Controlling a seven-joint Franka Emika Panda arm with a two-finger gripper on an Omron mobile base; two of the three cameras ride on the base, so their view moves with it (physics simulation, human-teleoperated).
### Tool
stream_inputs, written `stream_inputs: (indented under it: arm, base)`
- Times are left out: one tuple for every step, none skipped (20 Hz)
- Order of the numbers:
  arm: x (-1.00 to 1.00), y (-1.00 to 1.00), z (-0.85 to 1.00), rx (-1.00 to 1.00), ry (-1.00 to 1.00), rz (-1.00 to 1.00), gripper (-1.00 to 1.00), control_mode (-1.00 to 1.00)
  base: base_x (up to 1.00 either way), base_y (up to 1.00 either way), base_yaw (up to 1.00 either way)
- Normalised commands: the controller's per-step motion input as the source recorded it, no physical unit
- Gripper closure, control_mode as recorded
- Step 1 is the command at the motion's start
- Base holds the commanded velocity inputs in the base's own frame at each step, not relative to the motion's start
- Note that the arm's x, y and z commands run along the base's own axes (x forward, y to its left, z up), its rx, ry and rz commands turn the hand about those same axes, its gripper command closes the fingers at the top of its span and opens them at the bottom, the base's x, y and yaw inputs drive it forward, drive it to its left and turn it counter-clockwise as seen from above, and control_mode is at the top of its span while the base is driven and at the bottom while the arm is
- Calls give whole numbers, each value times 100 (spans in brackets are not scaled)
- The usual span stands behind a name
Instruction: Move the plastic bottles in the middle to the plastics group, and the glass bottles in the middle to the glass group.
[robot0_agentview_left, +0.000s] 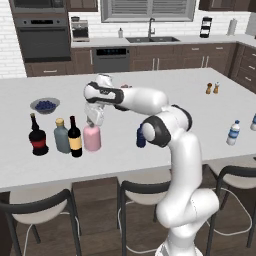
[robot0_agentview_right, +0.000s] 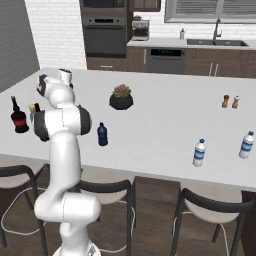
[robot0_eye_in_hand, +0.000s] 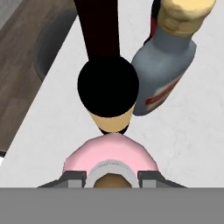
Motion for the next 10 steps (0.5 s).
stream_inputs:
  arm:
    - [5,6,-45,0,0,9,100,-100]
    - [1,4,-51,0,0,10,100,-100]
    - [0,3,-53,0,0,10,100,-100]
    - [0,4,-54,0,0,10,100,-100]
    - [0,4,-49,0,0,10,100,-100]
    - [0,4,-46,0,0,10,100,-100]
    - [0,3,-41,0,-1,10,100,-100]
    - [0,0,-33,0,-3,10,100,-100]
    - [0,0,-29,0,-4,9,100,-100]
    - [0,0,-28,0,-5,9,100,-100]
  base:
    - [0,0,0]
    - [0,0,0]
    - [0,0,0]
    - [0,0,0]
    - [0,0,0]
    - [0,0,0]
    - [0,0,0]
    - [0,0,0]
    - [0,0,0]
    - [0,0,0]
